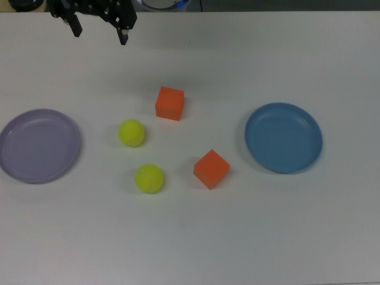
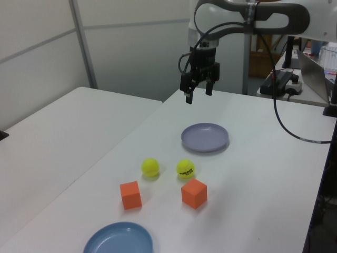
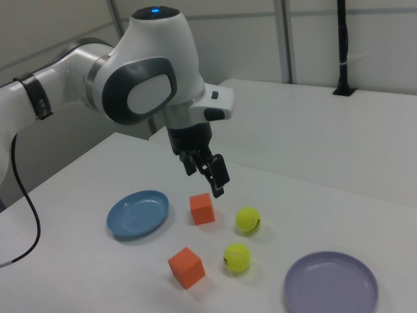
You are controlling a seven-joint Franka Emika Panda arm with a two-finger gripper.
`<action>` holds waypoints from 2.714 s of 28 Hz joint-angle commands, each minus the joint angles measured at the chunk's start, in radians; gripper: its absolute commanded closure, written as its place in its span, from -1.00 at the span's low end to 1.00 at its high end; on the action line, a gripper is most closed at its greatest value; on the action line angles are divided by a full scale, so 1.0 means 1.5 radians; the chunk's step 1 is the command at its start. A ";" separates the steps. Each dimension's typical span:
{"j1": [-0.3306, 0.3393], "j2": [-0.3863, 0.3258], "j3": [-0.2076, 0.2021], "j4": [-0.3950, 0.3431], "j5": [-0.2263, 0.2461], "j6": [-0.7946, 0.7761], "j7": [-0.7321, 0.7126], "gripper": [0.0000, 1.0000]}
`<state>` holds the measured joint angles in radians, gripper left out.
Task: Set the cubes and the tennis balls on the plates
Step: 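Lower the gripper onto the orange cube nearest the blue plate and grasp it, then carry the orange cube onto the blue plate and release it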
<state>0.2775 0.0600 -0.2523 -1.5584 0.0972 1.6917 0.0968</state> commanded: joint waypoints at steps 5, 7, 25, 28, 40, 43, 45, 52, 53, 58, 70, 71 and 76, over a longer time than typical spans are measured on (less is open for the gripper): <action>0.006 0.066 0.014 0.002 0.092 0.130 -0.075 -1.00; 0.010 0.082 0.019 0.006 0.106 0.144 -0.125 -1.00; 0.029 0.215 0.120 0.021 0.095 0.304 -0.407 -1.00; 0.037 0.236 0.124 0.021 0.076 0.324 -0.447 -1.00; 0.041 0.294 0.157 0.031 0.068 0.351 -0.457 -1.00; 0.041 0.308 0.163 0.031 0.067 0.373 -0.456 -1.00; 0.045 0.319 0.163 0.031 0.063 0.379 -0.455 -1.00; 0.050 0.348 0.164 0.031 0.055 0.402 -0.453 -1.00; 0.050 0.351 0.164 0.031 0.053 0.404 -0.452 -1.00; 0.053 0.364 0.164 0.031 0.041 0.412 -0.452 -1.00; 0.053 0.362 0.165 0.031 0.040 0.411 -0.398 0.61; 0.053 0.361 0.166 0.031 0.038 0.411 -0.406 0.90; 0.054 0.337 0.176 0.031 0.040 0.411 -0.421 1.00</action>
<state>0.3494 0.5949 0.0043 -1.5208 0.1690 2.2979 -0.5350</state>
